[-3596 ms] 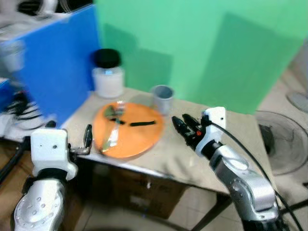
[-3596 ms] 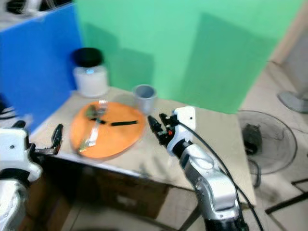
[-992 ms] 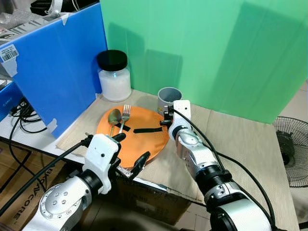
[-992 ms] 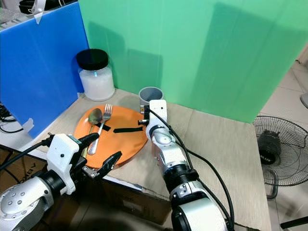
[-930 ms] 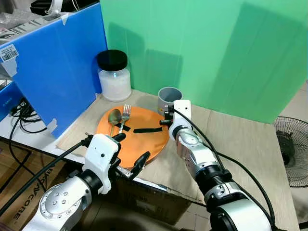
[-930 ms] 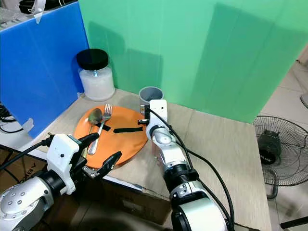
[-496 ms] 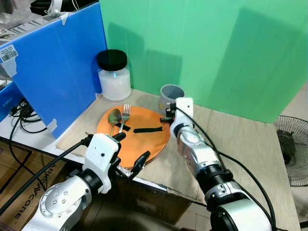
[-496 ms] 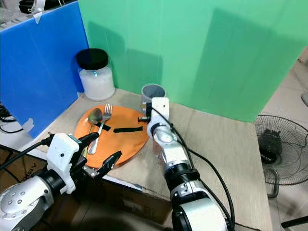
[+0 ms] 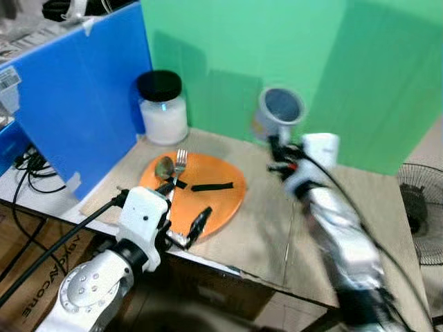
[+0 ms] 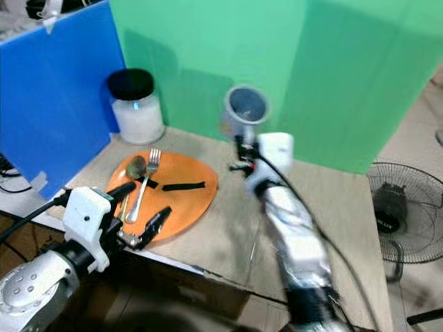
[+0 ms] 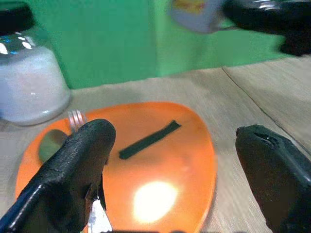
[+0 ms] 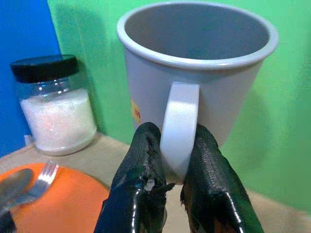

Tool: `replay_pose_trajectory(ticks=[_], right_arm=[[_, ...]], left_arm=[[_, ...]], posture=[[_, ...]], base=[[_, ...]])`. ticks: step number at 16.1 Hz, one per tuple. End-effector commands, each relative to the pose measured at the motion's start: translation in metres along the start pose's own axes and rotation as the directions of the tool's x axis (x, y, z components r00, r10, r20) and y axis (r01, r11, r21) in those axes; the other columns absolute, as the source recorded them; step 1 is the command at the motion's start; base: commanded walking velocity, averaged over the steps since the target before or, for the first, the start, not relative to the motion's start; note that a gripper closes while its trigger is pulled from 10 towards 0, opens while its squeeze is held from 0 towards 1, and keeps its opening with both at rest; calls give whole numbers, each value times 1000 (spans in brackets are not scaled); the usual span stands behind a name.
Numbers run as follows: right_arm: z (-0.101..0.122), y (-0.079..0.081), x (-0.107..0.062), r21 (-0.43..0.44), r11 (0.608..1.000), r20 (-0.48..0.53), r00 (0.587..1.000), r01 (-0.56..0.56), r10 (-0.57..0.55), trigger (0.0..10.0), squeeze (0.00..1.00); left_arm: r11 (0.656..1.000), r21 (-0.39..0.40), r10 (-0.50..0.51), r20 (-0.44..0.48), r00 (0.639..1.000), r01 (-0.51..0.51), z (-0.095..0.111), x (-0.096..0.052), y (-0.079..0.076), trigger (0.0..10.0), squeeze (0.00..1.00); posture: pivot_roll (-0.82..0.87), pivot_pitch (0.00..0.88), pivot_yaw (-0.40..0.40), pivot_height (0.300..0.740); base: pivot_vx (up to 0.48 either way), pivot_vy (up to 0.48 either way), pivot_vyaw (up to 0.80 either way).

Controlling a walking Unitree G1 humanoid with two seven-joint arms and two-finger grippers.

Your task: Setting the table

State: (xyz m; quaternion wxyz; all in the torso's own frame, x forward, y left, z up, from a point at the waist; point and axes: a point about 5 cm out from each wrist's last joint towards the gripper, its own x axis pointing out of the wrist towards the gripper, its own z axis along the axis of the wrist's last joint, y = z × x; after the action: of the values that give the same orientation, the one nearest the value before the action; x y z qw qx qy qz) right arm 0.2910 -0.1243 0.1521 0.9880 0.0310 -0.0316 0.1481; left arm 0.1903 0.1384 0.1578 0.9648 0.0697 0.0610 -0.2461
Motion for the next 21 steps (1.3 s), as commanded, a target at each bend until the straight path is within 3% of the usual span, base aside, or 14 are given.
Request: replay_pose_trajectory(ticks=[1, 2, 5, 9, 12, 14, 21], right_arm=[[10, -1, -6, -32, 999, 30, 999, -13, 14, 10000, 0], [10, -10, -17, -41, 999, 18, 999, 27, -27, 10000, 0], [9, -18, -38, -28, 997, -13, 998, 65, -65, 10000, 0], [9, -17, -57, -23, 995, -54, 994, 97, -98, 10000, 0], [6, -21, -58, -31, 992, -81, 989, 125, -127, 10000, 0], [1, -30, -55, 6, 977, -132, 968, 215, -212, 10000, 0], [4, -33, -52, -17, 973, -159, 961, 229, -228, 10000, 0]], left_arm=[[999, 7, 38, -2, 999, -38, -3, 1, 1, 10000, 0], [997, 11, 76, 6, 997, -76, -3, 2, 0, 10000, 0], [984, 28, 177, 17, 984, -177, -4, 2, 1, 10000, 0], [955, 18, 295, 30, 955, -296, -3, 1, 5, 10000, 0], [930, 39, 363, 40, 931, -364, -3, 2, 11, 10000, 0], [897, -4, 441, 44, 896, -442, -1, 0, 20, 10000, 0], [889, -11, 458, 40, 888, -458, -3, 0, 20, 10000, 0]], posture=[[-34, 0, 5, 740], [-41, 0, 0, 740], [-44, 0, -7, 740], [-48, 0, -9, 740], [-58, 0, -4, 740], [-55, 0, -6, 740], [-64, 0, -4, 740]], base=[[0, 0, -800], [0, 0, -800], [0, 0, -800], [0, 0, -800], [0, 0, -800], [0, 0, -800], [0, 0, -800]])
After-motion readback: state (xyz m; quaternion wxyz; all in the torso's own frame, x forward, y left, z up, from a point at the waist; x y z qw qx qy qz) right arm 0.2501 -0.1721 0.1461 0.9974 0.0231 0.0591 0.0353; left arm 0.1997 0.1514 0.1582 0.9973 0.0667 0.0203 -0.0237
